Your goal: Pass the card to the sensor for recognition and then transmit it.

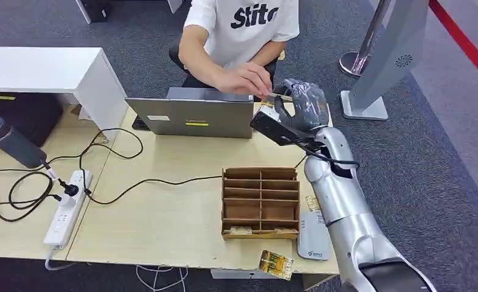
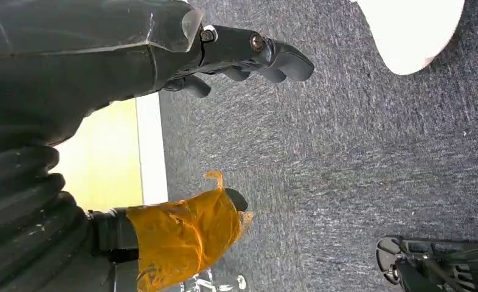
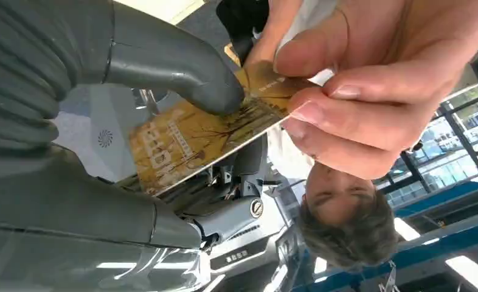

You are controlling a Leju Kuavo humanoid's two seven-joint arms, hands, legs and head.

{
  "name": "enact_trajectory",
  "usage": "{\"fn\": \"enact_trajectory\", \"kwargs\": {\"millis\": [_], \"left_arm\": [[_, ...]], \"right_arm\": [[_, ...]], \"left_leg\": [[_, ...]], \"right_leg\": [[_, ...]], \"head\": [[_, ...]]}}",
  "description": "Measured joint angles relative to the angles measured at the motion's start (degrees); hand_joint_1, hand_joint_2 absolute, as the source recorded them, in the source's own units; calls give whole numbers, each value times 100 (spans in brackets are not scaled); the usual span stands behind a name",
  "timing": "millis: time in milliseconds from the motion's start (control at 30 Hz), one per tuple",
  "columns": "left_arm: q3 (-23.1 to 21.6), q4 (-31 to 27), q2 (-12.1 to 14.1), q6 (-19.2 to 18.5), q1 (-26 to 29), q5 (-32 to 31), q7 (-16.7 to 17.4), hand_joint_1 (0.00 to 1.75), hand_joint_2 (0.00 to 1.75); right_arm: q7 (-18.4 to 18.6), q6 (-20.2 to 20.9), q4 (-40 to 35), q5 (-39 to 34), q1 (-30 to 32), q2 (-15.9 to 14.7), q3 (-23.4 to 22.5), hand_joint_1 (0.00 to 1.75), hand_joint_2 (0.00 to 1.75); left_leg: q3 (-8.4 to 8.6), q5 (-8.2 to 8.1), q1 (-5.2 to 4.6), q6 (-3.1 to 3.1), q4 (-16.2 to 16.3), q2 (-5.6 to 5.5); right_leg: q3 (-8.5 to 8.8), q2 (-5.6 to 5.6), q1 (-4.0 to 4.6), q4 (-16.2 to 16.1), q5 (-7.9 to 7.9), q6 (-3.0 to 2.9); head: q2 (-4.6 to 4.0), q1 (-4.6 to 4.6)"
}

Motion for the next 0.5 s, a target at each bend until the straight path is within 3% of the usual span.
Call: {"fn": "enact_trajectory", "kwargs": {"millis": [300, 500], "left_arm": [[13, 0, 0, 2, 6, -28, 0, 0, 175], [201, 15, -2, 26, 110, 114, -109, 0, 175]], "right_arm": [[-149, -166, -2, -77, 20, 0, -20, 175, 175], [-612, -236, -657, -491, 553, -37, -48, 175, 175]], "left_leg": [[1, 0, 0, 0, 0, 1], [2, -4, 0, 1, 0, 2]], "right_leg": [[-1, 1, 0, 0, 0, 0], [-5, 2, 1, -3, -3, 2]], "head": [[0, 0], [0, 2]]}}
